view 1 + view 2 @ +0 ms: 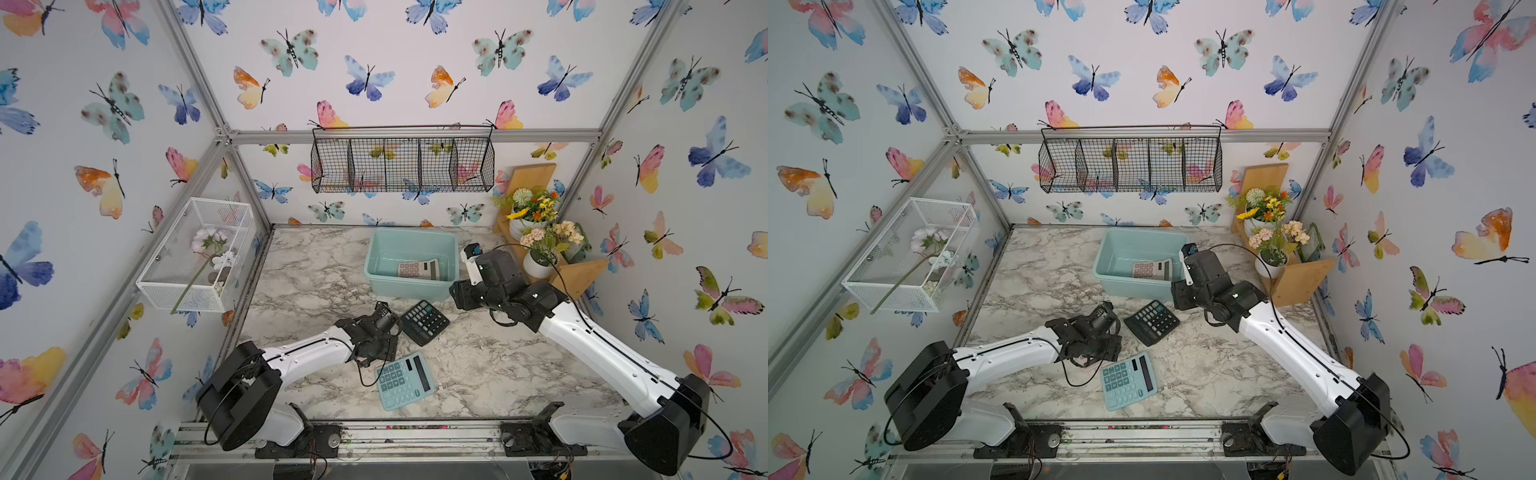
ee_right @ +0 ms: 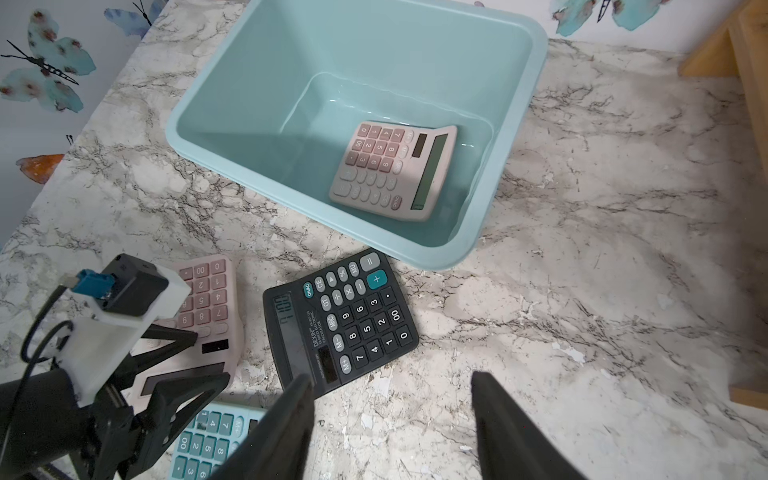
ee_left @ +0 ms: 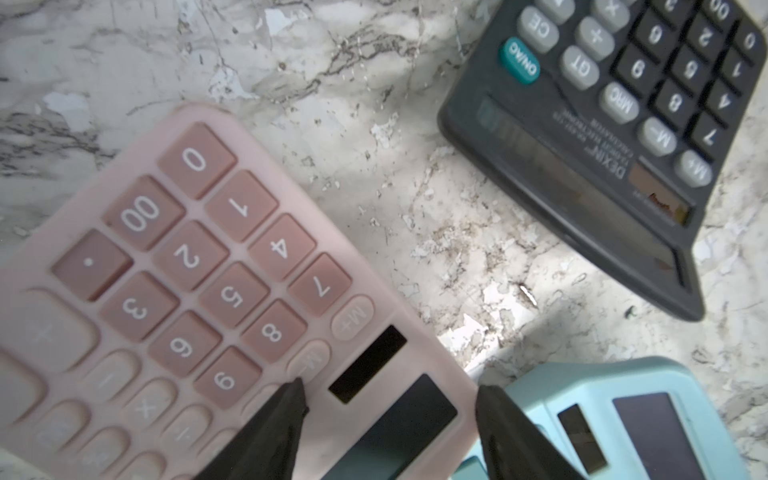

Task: Put the calculator in the storage box
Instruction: Pick up the calculator from the center of the board.

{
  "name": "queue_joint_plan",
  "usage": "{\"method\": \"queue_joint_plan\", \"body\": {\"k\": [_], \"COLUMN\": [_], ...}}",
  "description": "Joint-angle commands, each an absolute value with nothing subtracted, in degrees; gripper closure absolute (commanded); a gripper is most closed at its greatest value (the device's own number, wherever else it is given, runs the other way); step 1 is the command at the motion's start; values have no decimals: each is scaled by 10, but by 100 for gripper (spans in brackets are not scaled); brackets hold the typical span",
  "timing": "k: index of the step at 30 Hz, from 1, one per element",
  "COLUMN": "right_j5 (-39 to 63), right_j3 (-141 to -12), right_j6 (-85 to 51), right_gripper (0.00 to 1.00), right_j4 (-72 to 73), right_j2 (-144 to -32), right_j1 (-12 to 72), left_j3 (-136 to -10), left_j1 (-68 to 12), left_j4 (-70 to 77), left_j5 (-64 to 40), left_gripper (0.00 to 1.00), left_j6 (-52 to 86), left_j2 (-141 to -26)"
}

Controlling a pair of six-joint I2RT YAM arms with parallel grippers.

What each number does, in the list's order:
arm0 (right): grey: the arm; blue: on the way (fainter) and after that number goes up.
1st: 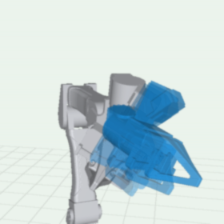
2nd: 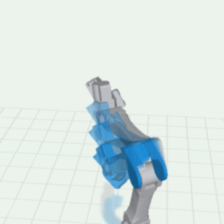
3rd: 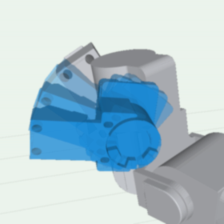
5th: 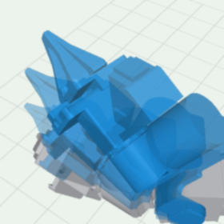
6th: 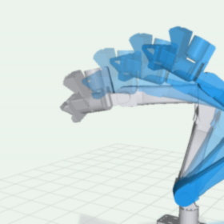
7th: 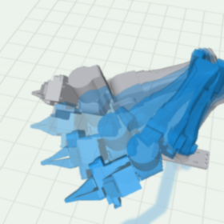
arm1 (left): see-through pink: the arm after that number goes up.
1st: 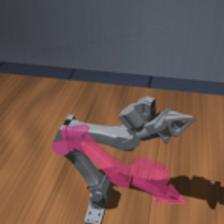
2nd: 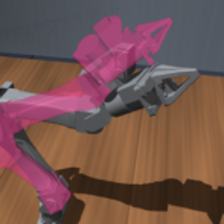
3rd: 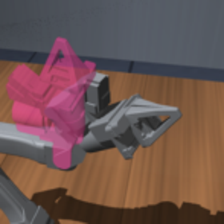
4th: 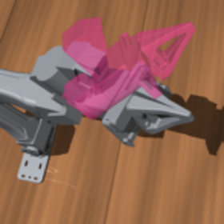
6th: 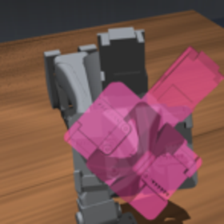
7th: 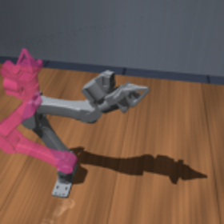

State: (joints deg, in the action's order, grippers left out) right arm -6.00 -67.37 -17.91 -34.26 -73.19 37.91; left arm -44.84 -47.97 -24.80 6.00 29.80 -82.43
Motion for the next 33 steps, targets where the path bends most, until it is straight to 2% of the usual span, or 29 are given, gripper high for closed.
{"method": "queue_joint_plan", "body": {"k": [1,7,14,20,25,33], "right_j5": [-75,-77,-96,-108,-111,-109], "right_j3": [-670,-671,-679,-686,-686,-683], "right_j6": [-179,-179,-184,-192,-190,-184], "right_gripper": [37,37,36,36,36,35], "right_j4": [-350,-351,-361,-367,-366,-355], "right_j2": [-719,-722,-721,-716,-705,-689], "right_j1": [380,380,380,380,380,380], "left_j3": [-450,-470,-515,-518,-511,-513], "left_j1": [-505,-510,-495,-460,-448,-446], "left_j4": [-335,-295,-190,-138,-127,-122], "left_j5": [126,126,-21,-137,-140,-106], "left_gripper": [29,27,25,32,40,39], "left_j6": [285,288,338,430,476,519], "left_j2": [-858,-830,-800,-858,-899,-909]}}
